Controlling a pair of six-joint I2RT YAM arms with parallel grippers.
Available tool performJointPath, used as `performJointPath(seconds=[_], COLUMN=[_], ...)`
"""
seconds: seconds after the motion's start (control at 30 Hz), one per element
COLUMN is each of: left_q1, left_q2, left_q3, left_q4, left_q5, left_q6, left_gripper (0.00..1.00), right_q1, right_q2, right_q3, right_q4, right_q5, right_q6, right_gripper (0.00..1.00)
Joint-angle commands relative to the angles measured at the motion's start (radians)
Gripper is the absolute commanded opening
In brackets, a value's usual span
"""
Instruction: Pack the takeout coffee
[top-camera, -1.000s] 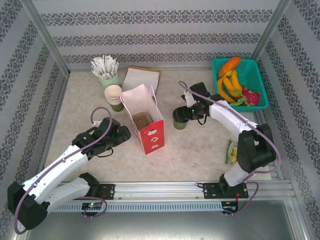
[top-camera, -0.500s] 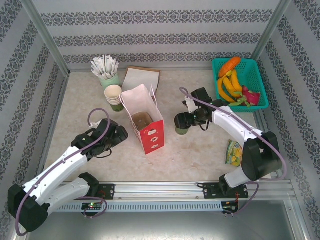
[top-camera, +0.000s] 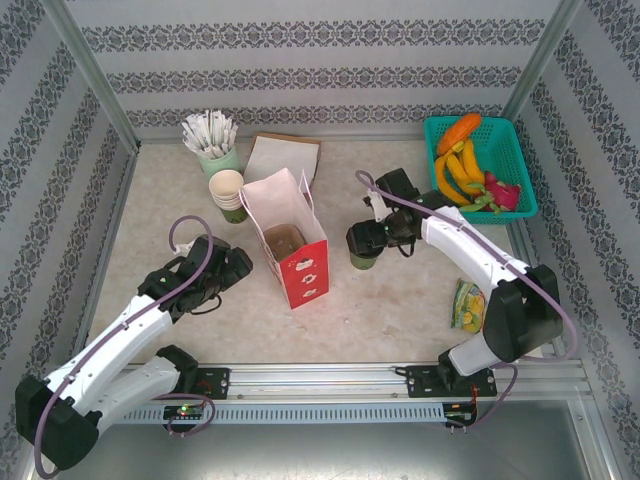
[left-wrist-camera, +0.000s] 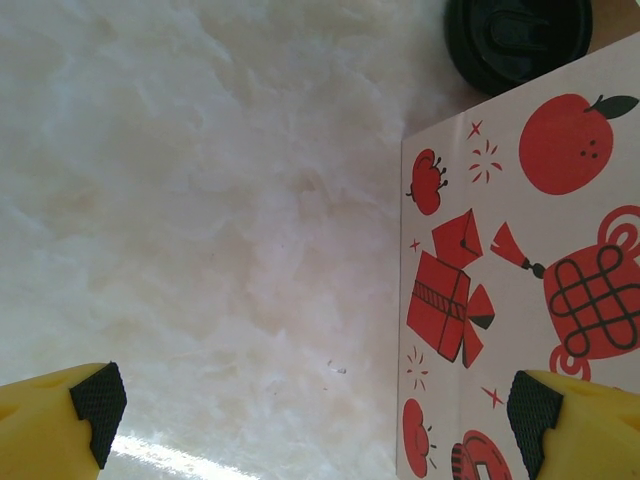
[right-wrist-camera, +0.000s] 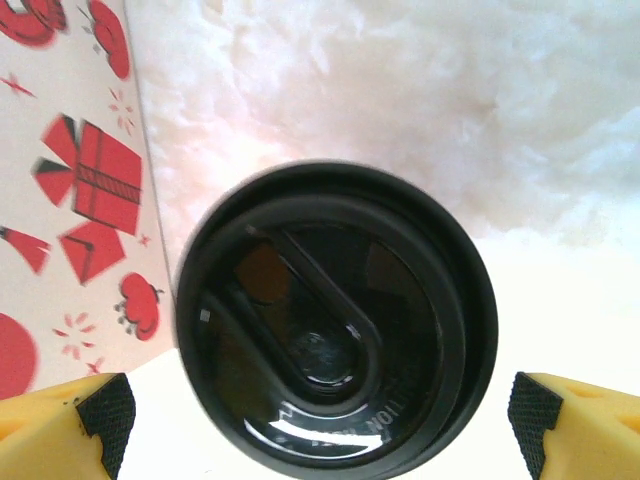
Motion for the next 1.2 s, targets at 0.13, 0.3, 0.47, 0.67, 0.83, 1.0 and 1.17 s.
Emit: performJointPath(seconds=[0.13,0.3,0.47,0.67,0.83,1.0,1.17], left_q1=[0.028,0.029,0.031,0.032,0.032,0.032,0.032], left_q2=[0.059,0.083,0.095,0.110,0.107,0.118,0.132], left_q3=[-0.001,0.009,0.007,0.013,0.005,0.006,0.014], left_q4=[0.073,0.078,0.090,0.079,0.084,0.088,0.091], left_q5=[0.028,0.031,0.031,0.039,0.034,0.037,0.043], left_q6=[0.029,0.038,0.040,0.046,0.045,0.047,0.052], left_gripper=[1.00,1.00,1.00,1.00,1.00,1.00,1.00], right_q1=[0.016,0.019,0.040,0.062,0.063,0.070,0.084], right_q2=[0.156,0.207,0.288,0.326,0.341,0.364,0.376], right_q3=[0.250,0.346,0.403,0.419,0.418,0.424,0.429], right_q4=[-0.360,-0.438,-0.466,-0.453,-0.446,-0.456,-0.448], right_q5=[0.142,0.114,0.088,0.089,0.079,0.136,0.154], right_q6=[0.087,0.100,0.124,0.141,0.145,0.161,0.168], right_gripper=[0.98,0.98,0.98,0.98,0.98,0.98,0.98])
